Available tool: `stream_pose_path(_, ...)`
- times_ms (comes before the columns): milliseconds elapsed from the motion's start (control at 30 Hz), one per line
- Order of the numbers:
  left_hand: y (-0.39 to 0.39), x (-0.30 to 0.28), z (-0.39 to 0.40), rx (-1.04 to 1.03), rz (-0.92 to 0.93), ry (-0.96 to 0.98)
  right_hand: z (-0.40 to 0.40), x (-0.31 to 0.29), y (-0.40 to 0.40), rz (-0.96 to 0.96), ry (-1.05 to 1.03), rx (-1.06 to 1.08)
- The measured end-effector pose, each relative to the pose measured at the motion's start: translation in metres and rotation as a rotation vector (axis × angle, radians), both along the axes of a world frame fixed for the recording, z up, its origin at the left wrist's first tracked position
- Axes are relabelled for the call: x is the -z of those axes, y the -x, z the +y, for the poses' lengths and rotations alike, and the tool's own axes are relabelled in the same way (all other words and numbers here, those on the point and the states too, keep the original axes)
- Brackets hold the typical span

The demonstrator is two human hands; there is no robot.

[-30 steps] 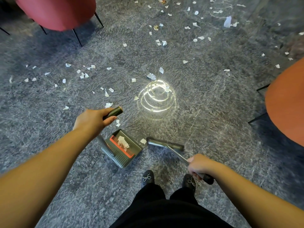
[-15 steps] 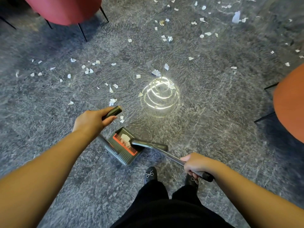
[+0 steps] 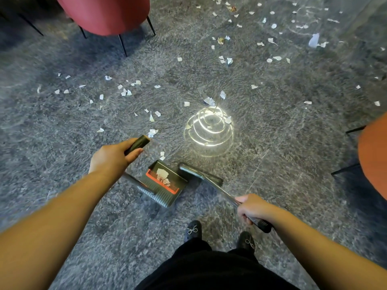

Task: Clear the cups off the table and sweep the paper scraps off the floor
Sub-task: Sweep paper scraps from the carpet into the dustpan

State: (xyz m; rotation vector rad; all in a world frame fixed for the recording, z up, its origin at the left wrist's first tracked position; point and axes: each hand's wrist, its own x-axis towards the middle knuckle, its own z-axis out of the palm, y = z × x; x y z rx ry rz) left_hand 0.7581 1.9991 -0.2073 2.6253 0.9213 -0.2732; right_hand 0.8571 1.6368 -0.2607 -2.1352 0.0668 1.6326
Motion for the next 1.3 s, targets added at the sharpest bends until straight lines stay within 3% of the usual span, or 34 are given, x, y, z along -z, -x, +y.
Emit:
stream_pose_path(433,-0.009,-0.001,0.04,-0.152,-0.038,-0.017,0.091,-0.003,-0.066,-0.121,-0.017,-0.13)
stream_pose_path(933,-0.053,0.014,0.079,-0.34,0.053,-0.02,0.218,0.025,-0.175,-0.083,0.074,-0.612)
stream_pose_path(1300,-0.041,0.014,0.099,-0.398,0.07,0.008,0.211,0.027,-0.151,0.085,0.03,-0.447)
